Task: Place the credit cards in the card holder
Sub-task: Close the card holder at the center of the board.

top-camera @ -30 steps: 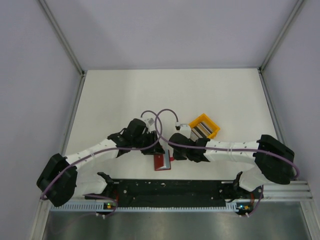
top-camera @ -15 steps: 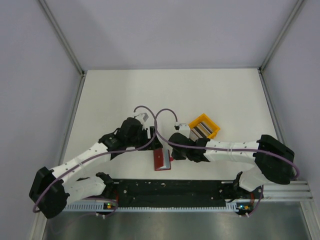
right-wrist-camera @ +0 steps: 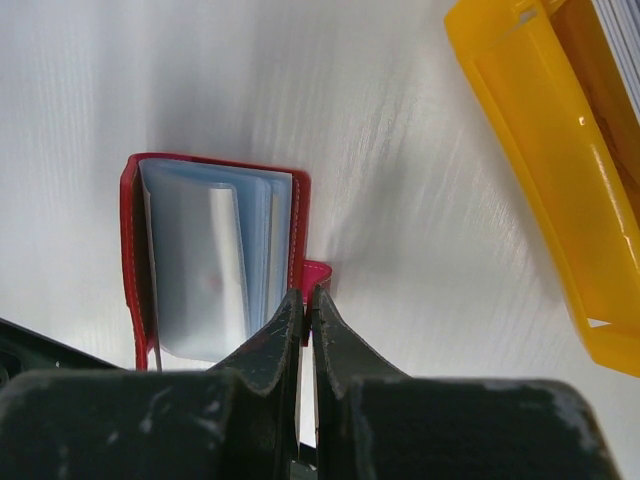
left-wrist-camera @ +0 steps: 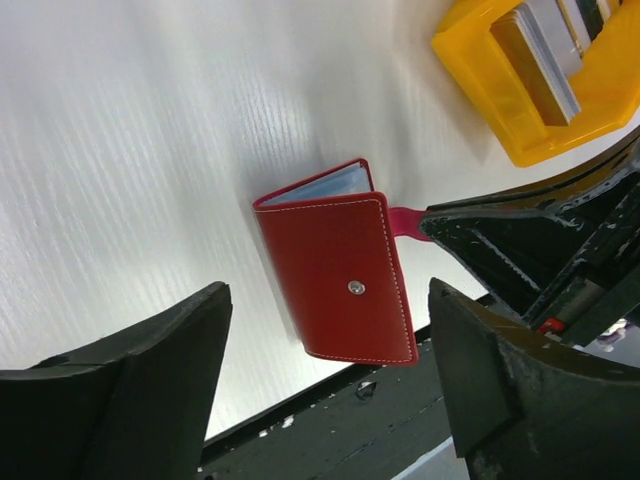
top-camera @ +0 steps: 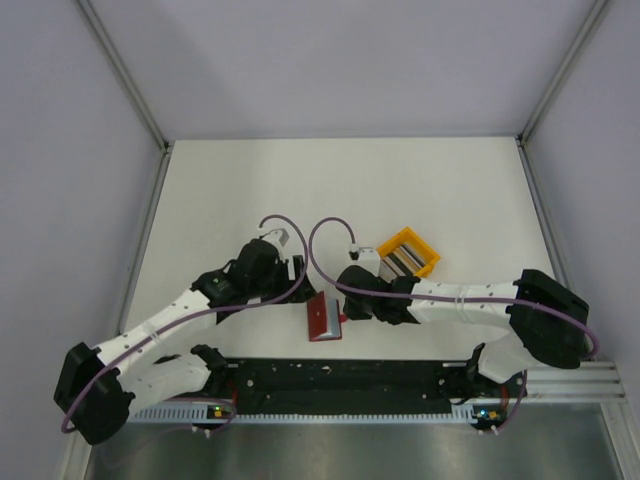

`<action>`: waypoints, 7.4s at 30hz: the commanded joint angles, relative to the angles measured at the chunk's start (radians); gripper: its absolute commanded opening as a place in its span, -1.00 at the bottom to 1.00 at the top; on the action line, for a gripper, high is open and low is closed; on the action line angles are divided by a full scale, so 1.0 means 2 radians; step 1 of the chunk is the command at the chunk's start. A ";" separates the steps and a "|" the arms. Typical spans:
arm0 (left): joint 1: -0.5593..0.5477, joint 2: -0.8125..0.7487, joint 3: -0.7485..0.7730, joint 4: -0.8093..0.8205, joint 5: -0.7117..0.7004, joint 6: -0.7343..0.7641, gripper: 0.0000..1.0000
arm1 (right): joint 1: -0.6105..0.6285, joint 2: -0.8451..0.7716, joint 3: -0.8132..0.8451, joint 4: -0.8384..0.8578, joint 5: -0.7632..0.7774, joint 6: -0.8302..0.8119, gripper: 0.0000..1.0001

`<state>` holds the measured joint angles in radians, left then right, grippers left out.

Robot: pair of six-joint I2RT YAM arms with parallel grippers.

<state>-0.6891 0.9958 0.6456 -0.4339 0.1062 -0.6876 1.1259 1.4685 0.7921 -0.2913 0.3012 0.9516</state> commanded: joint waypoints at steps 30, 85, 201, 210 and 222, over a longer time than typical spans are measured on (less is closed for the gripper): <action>-0.026 0.131 -0.032 0.128 0.066 0.014 -0.90 | 0.007 -0.049 -0.018 0.008 0.017 0.014 -1.00; -0.079 0.142 -0.018 0.130 0.017 -0.015 -0.81 | -0.007 -0.154 -0.068 0.012 -0.002 -0.014 -1.00; -0.152 -0.019 -0.047 0.013 -0.245 -0.070 -1.00 | -0.092 -0.225 -0.187 0.195 -0.129 -0.112 -0.96; -0.152 -0.005 -0.052 0.019 -0.247 -0.067 -1.00 | -0.092 -0.225 -0.187 0.182 -0.122 -0.113 -0.93; -0.152 -0.010 -0.063 0.040 -0.246 -0.062 -1.00 | -0.091 -0.231 -0.198 0.182 -0.132 -0.113 -0.91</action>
<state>-0.9897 0.9852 0.5220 -0.3996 -0.3614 -0.8165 0.9485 1.0309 0.4038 0.0570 0.0402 0.7200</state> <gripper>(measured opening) 0.008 0.044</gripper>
